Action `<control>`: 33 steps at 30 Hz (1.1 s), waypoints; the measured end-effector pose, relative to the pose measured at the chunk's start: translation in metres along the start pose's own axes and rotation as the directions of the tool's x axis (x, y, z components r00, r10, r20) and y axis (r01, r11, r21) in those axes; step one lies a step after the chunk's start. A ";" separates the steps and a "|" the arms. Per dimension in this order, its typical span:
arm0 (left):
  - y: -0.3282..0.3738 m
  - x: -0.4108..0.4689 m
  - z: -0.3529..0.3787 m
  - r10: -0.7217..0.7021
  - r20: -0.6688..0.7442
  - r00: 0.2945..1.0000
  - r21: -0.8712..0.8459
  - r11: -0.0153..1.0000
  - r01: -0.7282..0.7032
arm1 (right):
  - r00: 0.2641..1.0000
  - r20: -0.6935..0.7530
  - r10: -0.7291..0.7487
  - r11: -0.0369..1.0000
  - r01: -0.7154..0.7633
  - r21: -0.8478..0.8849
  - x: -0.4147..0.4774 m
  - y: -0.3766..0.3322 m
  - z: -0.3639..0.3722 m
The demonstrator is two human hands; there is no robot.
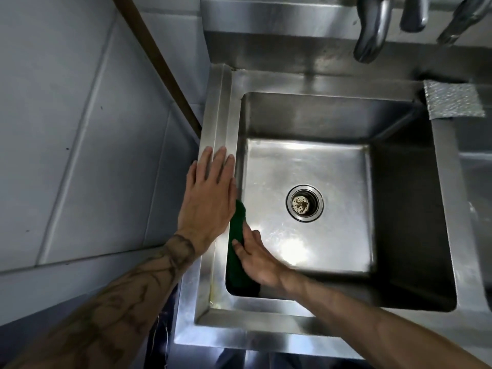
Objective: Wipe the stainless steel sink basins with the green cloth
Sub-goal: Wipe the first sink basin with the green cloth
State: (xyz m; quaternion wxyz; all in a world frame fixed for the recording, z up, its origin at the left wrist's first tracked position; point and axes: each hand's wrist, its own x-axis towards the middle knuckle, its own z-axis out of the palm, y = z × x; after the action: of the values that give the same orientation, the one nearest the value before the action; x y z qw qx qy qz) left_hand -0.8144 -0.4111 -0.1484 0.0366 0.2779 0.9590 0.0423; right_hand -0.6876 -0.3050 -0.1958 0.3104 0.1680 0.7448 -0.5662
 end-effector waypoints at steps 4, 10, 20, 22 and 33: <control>-0.003 -0.003 0.002 0.018 0.010 1.000 0.042 0.999 -0.019 | 0.973 -0.207 -0.102 0.987 0.125 0.103 0.024 -0.007 0.002; -0.003 0.000 0.008 0.026 -0.044 0.999 0.058 0.998 -0.023 | 0.860 -0.495 -0.127 0.933 0.272 0.235 0.083 -0.027 -0.011; -0.005 0.003 0.011 0.018 -0.072 0.997 0.013 1.000 -0.017 | 0.876 -0.455 -0.162 0.973 0.219 0.075 0.152 -0.029 -0.055; -0.005 0.002 0.011 0.026 -0.037 0.999 0.042 0.999 -0.025 | 0.930 -0.345 -0.129 0.983 0.166 0.081 0.115 -0.005 -0.029; -0.002 -0.001 0.003 0.009 -0.054 0.999 -0.041 0.999 -0.011 | 0.982 0.189 -0.022 0.995 0.040 -0.089 0.009 0.057 -0.015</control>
State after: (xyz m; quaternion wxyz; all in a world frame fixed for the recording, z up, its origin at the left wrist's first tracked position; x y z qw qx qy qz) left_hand -0.8142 -0.4129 -0.1518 0.0166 0.2807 0.9571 0.0699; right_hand -0.6639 -0.2750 -0.2408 0.3779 0.0878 0.7400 -0.5495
